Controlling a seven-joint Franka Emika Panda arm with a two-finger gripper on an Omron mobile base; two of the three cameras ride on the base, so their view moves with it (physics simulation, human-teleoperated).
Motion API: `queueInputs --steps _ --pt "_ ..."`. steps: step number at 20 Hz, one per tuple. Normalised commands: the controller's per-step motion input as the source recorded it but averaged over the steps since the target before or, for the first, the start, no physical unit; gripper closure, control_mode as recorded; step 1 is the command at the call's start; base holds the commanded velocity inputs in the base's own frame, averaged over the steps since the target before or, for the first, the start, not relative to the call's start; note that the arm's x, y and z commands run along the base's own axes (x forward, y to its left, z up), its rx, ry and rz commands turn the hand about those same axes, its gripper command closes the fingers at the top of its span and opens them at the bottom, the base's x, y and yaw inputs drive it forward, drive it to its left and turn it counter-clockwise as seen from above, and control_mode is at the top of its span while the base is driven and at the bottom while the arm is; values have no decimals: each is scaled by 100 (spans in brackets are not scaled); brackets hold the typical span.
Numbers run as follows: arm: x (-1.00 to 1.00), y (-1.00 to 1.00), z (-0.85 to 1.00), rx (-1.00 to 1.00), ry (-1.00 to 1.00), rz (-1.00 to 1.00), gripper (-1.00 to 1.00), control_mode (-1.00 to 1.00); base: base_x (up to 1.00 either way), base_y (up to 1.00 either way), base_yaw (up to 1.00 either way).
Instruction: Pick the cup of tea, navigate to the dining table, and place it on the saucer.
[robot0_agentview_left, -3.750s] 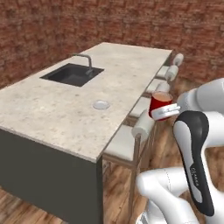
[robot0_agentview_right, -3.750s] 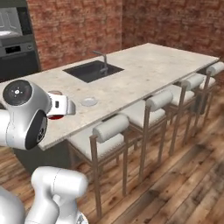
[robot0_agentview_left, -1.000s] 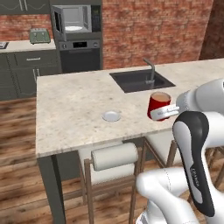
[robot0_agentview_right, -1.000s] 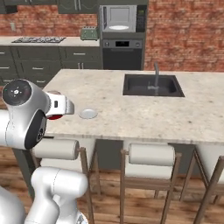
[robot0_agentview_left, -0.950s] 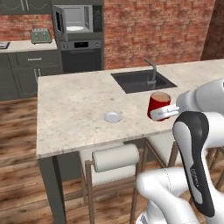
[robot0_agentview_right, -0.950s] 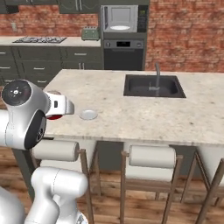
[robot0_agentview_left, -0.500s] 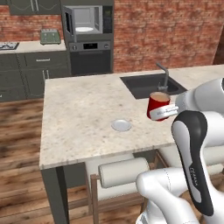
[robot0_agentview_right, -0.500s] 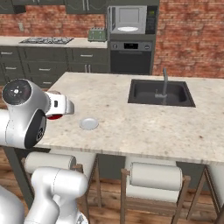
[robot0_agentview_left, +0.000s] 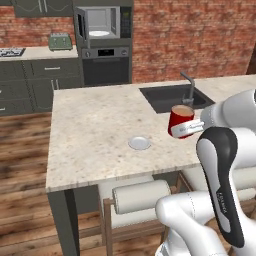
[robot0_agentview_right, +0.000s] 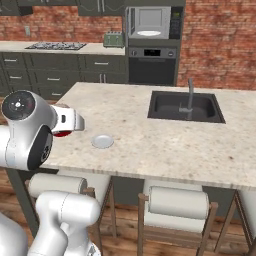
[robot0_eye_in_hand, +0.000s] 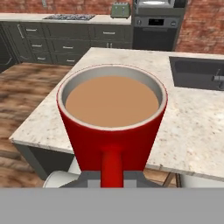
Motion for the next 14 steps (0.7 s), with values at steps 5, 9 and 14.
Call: queueInputs --steps 5,9,14 --pt "0 0 0 0 0 0 100 100 0 0 0" --pt "0 0 0 0 0 0 100 100 0 0 0" --pt "82 -17 1 0 19 15 100 -100 0 0 0"
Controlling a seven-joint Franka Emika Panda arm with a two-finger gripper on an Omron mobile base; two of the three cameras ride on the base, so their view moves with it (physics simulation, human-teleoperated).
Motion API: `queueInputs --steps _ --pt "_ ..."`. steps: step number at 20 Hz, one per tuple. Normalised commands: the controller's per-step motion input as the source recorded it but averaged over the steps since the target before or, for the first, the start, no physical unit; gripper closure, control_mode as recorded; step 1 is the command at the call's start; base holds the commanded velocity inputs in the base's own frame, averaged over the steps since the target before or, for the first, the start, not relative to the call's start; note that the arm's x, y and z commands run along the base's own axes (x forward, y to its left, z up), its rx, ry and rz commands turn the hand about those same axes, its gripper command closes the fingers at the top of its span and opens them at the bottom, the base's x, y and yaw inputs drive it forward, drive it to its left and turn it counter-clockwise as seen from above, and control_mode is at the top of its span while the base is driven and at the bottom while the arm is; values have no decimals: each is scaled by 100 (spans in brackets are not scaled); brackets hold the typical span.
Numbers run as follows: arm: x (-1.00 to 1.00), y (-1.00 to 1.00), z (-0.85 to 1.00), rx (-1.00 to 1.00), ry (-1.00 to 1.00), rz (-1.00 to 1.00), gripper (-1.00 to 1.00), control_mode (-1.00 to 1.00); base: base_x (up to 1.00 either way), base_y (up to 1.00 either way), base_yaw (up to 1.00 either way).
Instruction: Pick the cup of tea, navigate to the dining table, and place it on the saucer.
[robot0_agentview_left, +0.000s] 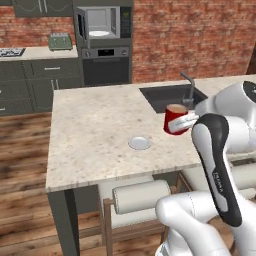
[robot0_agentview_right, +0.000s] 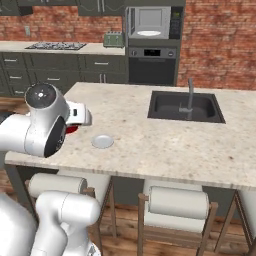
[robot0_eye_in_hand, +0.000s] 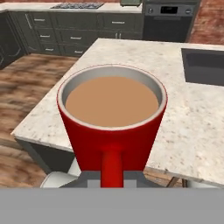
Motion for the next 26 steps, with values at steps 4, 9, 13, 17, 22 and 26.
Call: queueInputs --steps 4,9,13,17,22,26 --pt "100 -45 2 0 26 46 100 -100 0 0 0" --pt "100 -24 0 -1 10 56 100 -100 0 0 0" --pt "100 0 0 -8 3 51 100 -100 0 0 0" --pt "82 0 0 -5 2 45 100 -100 0 0 0" --pt "39 0 -40 0 -7 25 100 -100 0 0 0" --pt "9 0 -94 0 -15 1 100 -100 0 0 0"
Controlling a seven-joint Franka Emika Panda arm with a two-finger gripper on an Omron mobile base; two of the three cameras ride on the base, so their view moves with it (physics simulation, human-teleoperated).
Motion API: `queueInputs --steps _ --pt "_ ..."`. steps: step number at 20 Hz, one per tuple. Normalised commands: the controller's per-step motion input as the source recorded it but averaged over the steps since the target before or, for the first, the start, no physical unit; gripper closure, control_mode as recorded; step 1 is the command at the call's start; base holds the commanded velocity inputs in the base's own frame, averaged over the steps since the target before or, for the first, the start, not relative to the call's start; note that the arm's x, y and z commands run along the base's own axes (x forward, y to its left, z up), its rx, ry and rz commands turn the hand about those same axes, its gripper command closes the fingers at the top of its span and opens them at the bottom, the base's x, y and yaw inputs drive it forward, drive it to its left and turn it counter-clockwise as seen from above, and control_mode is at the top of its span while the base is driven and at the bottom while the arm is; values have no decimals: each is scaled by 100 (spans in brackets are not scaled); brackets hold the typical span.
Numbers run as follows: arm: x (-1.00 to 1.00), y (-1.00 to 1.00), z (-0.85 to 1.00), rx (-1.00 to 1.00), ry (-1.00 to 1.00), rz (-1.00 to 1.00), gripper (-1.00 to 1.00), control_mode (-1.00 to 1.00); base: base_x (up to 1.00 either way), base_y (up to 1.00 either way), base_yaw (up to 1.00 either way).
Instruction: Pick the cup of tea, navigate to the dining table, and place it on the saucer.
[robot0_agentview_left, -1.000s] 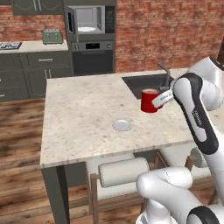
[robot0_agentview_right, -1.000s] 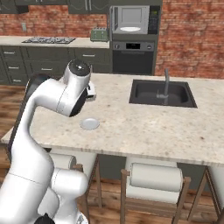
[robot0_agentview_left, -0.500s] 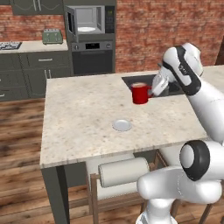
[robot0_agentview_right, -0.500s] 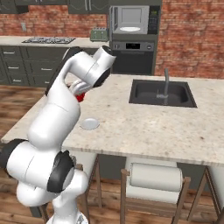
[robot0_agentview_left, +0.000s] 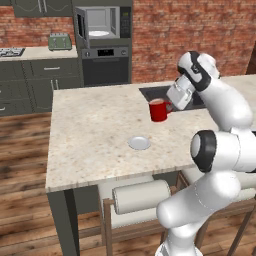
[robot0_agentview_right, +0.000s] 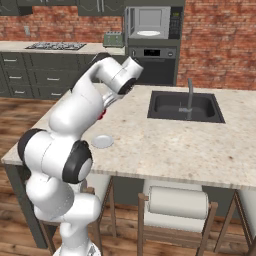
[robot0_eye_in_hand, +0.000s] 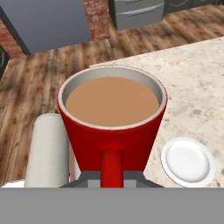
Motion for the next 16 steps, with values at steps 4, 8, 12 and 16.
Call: queueInputs --steps 4,8,12,16 --pt "0 0 -100 0 -17 -1 100 -100 0 0 0" --pt "-4 0 -37 1 -9 -5 100 -100 0 0 0" --pt "-12 5 -3 0 -1 -8 100 -100 0 0 0" --pt "23 18 -16 0 5 -20 100 -100 0 0 0"
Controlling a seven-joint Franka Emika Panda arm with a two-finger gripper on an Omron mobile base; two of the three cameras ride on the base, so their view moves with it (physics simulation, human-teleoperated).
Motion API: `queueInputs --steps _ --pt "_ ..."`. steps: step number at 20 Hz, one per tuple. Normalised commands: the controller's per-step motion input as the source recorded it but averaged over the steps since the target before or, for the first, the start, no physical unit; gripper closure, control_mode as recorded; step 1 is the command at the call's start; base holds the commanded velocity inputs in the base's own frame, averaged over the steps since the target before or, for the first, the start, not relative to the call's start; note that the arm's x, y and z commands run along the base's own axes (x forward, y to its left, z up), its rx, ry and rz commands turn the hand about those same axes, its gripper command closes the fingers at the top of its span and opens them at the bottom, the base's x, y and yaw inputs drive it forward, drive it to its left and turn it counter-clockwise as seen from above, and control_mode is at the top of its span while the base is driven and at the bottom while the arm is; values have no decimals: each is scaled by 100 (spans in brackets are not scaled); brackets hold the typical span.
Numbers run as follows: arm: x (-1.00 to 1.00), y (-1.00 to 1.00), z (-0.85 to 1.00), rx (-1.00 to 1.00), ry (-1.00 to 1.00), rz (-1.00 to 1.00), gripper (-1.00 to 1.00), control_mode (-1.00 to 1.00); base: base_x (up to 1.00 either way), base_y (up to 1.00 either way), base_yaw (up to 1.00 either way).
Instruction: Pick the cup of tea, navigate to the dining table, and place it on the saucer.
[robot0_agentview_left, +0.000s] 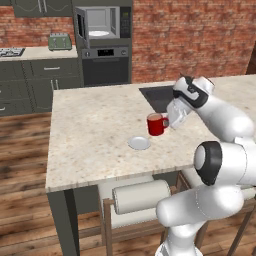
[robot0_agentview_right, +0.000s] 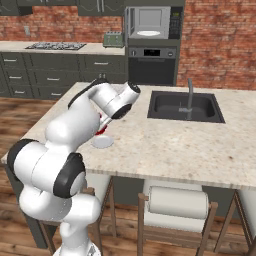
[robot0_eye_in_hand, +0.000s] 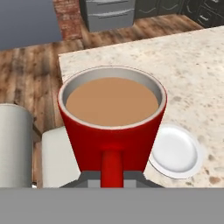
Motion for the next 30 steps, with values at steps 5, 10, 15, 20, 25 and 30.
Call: queueInputs --steps 5,10,15,20,25,30 --pt "61 1 -21 4 7 -25 100 -100 0 0 0" --pt "56 -1 -27 6 3 -15 100 -100 0 0 0" --pt "17 -3 -48 1 5 -2 100 -100 0 0 0" --pt "0 0 -49 0 1 0 100 -100 0 0 0" --pt "0 6 -19 1 0 0 100 -100 0 0 0" --pt "2 14 0 4 -1 0 100 -100 0 0 0"
